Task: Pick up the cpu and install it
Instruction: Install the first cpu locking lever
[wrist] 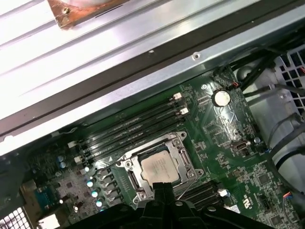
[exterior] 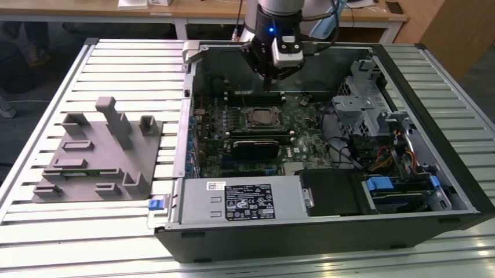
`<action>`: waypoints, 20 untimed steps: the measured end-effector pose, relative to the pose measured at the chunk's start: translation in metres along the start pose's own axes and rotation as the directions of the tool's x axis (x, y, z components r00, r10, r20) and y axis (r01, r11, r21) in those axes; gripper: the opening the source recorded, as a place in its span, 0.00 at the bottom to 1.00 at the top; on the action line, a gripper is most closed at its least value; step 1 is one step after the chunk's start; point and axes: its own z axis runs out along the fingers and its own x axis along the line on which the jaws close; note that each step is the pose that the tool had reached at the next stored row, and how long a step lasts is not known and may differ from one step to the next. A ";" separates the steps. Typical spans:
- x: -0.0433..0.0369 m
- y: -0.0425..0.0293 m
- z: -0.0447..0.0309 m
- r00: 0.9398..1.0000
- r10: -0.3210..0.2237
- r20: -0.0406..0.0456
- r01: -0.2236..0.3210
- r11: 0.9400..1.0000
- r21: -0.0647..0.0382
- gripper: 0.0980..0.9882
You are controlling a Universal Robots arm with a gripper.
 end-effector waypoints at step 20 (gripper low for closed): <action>0.0000 0.0000 0.0000 0.972 -0.234 -0.003 0.234 0.972 0.002 0.01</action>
